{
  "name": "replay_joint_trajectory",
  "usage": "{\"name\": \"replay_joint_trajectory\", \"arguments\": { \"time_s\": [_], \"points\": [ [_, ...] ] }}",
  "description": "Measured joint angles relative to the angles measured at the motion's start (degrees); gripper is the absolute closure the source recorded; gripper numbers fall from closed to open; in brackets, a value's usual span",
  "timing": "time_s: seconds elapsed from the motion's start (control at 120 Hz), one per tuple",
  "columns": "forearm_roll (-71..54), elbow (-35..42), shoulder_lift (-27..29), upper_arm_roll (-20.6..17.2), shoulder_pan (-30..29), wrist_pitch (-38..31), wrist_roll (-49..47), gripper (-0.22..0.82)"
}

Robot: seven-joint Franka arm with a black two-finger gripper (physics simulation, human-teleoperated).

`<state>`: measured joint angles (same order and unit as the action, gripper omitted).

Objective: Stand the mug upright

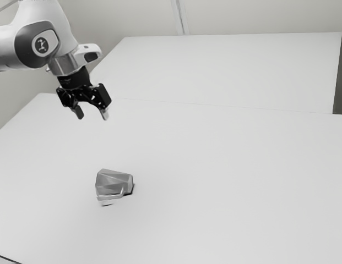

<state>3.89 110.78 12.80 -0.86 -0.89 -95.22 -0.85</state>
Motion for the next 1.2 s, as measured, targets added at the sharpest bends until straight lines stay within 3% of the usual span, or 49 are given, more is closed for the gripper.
{"name": "replay_joint_trajectory", "arguments": {
  "time_s": [0.517, 1.2],
  "points": [
    [10.76, 19.89, 2.68, 9.88, -1.52, -16.37, 9.68, 0.03],
    [28.47, 31.0, -2.76, 13.92, -3.17, -30.7, 25.34, 0.03]
  ]
}}
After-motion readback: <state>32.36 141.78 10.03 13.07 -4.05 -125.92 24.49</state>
